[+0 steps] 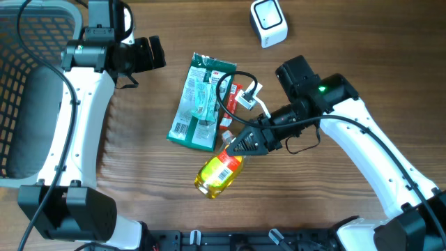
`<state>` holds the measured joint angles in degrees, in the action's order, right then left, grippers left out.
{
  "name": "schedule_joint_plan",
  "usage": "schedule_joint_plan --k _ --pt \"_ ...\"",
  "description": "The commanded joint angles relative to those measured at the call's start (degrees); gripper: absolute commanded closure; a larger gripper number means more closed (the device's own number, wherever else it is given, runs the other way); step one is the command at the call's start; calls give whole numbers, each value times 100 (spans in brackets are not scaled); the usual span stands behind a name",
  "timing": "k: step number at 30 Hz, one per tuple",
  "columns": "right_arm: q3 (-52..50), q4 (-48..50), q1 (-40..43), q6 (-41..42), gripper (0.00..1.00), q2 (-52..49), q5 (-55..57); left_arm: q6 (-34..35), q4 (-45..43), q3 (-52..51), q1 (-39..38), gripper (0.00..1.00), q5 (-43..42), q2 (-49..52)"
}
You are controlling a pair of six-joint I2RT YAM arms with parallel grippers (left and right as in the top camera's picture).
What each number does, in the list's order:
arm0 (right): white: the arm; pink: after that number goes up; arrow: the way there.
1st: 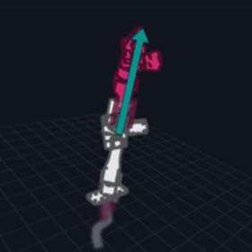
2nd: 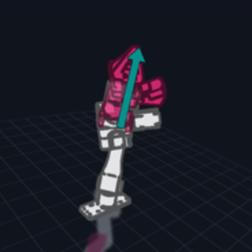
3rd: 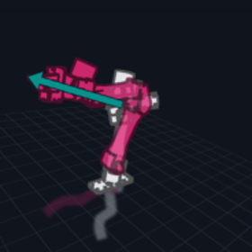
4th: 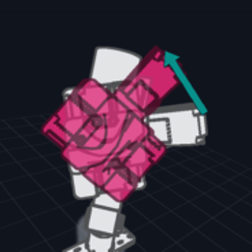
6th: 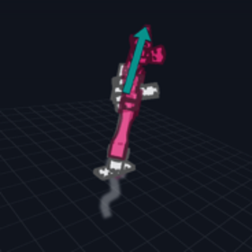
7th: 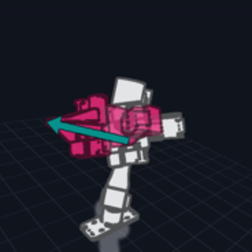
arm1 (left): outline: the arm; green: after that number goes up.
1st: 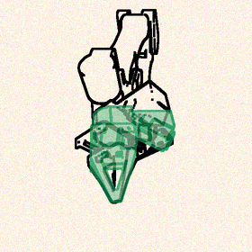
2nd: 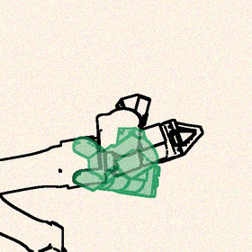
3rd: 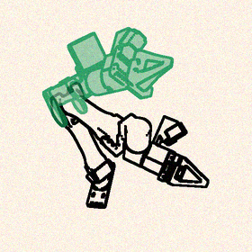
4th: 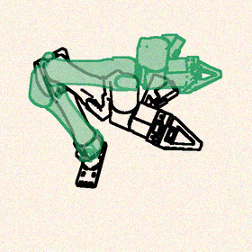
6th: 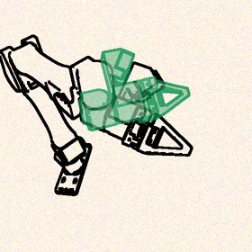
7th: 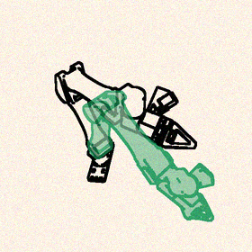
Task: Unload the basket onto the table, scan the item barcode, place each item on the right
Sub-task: 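Lift the Vim bottle and rotate it with the right gripper, then carry the Vim bottle up to the white scanner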
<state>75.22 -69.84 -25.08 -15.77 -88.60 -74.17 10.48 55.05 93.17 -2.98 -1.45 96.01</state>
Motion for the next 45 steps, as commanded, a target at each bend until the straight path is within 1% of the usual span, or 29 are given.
schedule_joint_plan --k 1,9,13,18,23,26,28,32,35,37,38,40,43,45 --pt "7 15 -26 -122 77 66 -380 -68 -13 4 26 0 -46 35" --pt "7 81 -26 -109 77 66 -382 -66 -13 4 26 0 -46 35" --pt "7 269 -26 -33 77 66 -317 -68 -13 4 26 0 -46 35" --pt "7 656 -26 691 76 66 291 -66 -13 4 26 0 -48 35" --pt "7 1067 -26 1941 76 66 1762 -66 -13 4 26 0 -48 35" --pt "7 1134 -26 2870 76 66 3491 -66 -13 4 26 0 -46 35" --pt "7 1139 -26 3123 76 66 4229 -66 -13 4 26 0 -46 35" --pt "133 1158 -24 3250 76 66 4625 -66 -13 4 26 0 -46 35" --pt "658 739 -24 3244 76 57 5101 -68 -13 4 26 0 -48 35" --pt "1427 127 -24 3226 75 -50 5637 -66 -13 4 26 0 -48 35" --pt "1762 -92 -22 3222 72 -120 5786 -66 -13 4 26 0 -46 35" --pt "2861 -684 -24 2973 71 -426 6148 -68 -13 4 26 0 -46 35" --pt "4430 -1482 -24 2855 70 -1054 6918 -66 -13 4 26 0 -46 35" --pt "5110 -1663 -24 2649 70 -1423 7274 -66 -13 4 26 0 -48 35"
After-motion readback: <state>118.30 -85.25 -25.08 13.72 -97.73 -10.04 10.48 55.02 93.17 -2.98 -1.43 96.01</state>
